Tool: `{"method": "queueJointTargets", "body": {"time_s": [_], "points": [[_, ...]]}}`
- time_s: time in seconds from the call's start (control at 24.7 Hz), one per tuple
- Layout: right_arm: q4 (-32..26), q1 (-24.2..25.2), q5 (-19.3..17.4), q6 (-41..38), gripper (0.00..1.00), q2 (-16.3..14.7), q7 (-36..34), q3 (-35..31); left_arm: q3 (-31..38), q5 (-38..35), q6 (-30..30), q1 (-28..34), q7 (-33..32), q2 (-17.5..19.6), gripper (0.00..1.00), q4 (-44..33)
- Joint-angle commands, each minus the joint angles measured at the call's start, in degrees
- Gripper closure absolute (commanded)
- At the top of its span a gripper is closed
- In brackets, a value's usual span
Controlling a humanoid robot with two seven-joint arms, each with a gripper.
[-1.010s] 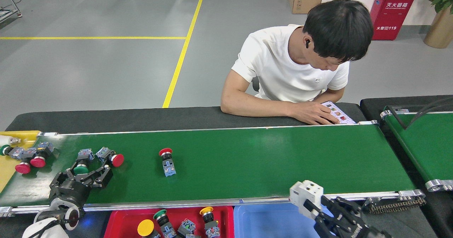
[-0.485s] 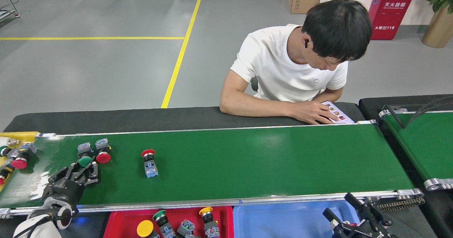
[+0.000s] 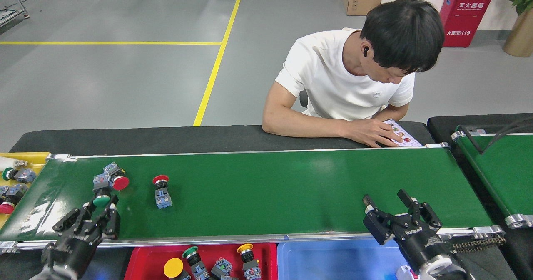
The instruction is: Pick switch part from conveyor to tray
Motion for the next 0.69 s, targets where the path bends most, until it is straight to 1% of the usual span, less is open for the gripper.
{"method": "queueJointTargets", "body": {"time_s": [0.0, 0.04, 0.08, 0.16, 0.24, 0.28, 0.32, 0.36, 0.4, 0.44, 0.57, 0.65], "points": [[-1.6, 1.2, 1.9, 1.4, 0.06, -0.4, -5.5, 0.0, -2.5, 0.3, -8.5, 1.9, 1.3, -1.0, 0.96, -5.0], [-1.8, 2.2, 3.4, 1.5, 0.06, -0.3, -7.6, 0.0, -4.6, 0.2, -11.9, 2.2, 1.3, -1.5, 0.95, -5.3], [-1.8, 2.8, 4.6, 1.5, 0.06, -0.3, -9.5, 0.0, -6.8, 0.2, -13.4, 2.2, 1.3, -0.8, 0.95, -5.2], [-1.8, 4.8, 5.9, 1.2, 0.06, -0.6, -13.7, 0.3, -11.2, -1.3, -13.4, 2.4, 1.3, -0.5, 0.94, -5.1], [-2.4, 6.5, 5.9, 0.9, 0.05, -0.8, -14.8, 1.8, -15.4, -2.2, -13.4, 2.5, 1.3, -0.3, 0.93, -5.1], [-2.9, 7.0, 5.9, 0.9, 0.05, -1.0, -14.9, 2.4, -17.4, -2.4, -13.4, 2.4, 1.1, -0.3, 0.89, -5.1], [-3.0, 7.5, 5.9, 0.8, 0.05, -1.3, -14.9, 2.6, -18.1, -2.7, -13.4, 2.4, 1.0, -0.3, 0.81, -5.1], [-3.1, 8.1, 5.9, 0.8, 0.05, -1.5, -14.9, 3.0, -18.4, -3.5, -13.4, 2.6, 0.6, -0.5, 0.58, -5.1], [-3.1, 8.3, 5.9, 0.8, 0.05, -1.5, -14.9, 3.0, -18.3, -4.7, -13.4, 2.7, 0.6, -1.0, 0.28, -5.1], [-3.1, 8.4, 5.9, 0.9, 0.05, -1.5, -14.9, 3.0, -18.2, -5.6, -13.4, 2.8, 0.6, -1.5, 0.00, -5.1], [-3.1, 9.0, 6.0, 1.6, 0.05, -1.2, -14.8, 2.9, -18.1, -5.7, -13.4, 3.3, 0.6, -1.4, 0.00, -5.1], [-3.1, 9.1, 6.0, 4.0, 0.05, -1.3, -14.7, 2.6, -17.4, -5.5, -13.4, 3.4, 1.1, -1.4, 0.00, -5.1]]}}
